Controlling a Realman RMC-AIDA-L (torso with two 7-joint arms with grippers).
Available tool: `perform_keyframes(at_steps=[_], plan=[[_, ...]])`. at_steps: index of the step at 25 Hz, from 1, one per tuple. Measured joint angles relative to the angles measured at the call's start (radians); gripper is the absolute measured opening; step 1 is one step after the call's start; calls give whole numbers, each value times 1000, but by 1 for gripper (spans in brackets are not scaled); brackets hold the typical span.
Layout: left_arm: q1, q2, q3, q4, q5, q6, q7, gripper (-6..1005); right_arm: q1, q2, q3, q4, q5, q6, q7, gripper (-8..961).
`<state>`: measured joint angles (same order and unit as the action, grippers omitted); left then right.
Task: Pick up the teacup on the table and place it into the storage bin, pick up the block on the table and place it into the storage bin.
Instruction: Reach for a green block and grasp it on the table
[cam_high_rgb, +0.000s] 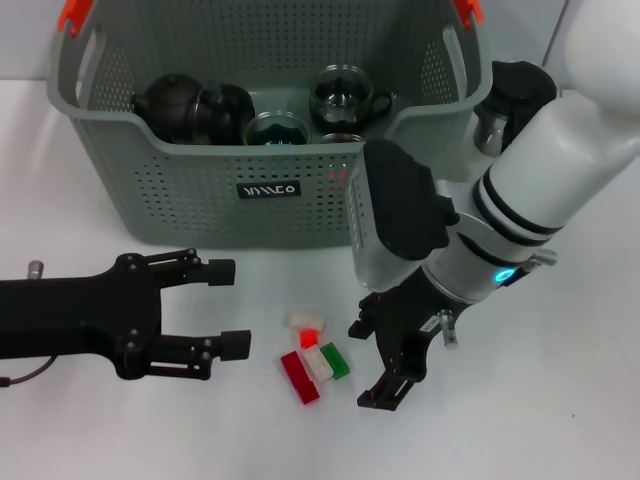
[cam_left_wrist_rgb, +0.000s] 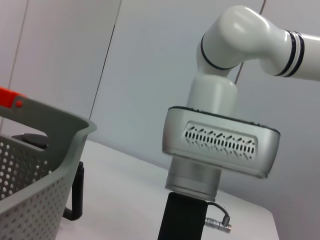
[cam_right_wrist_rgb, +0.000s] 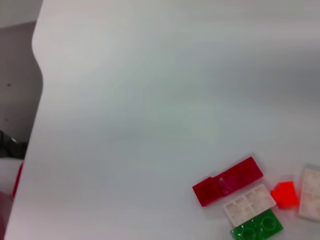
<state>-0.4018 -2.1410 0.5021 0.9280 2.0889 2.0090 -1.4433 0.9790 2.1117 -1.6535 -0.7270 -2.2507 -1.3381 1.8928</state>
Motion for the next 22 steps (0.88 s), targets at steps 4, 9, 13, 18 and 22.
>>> perform_keyframes(at_steps=[4,9,13,18,22], plan=[[-3,-2,6,0,0,1,1,896,10,0,-33,-3,1,18,2,894],[-7,-2,7,-4,-1,-1,2,896,34,1,-87,0,1,39,5,889],[-12,-2,8,-11,-1,-2,2,896,53,3,-139,0,1,47,19,885],[-16,-2,8,-16,-1,-2,3,896,59,8,-172,-7,1,55,23,883],[-16,-2,7,-19,-1,-1,3,896,66,10,-191,-9,2,64,27,883]])
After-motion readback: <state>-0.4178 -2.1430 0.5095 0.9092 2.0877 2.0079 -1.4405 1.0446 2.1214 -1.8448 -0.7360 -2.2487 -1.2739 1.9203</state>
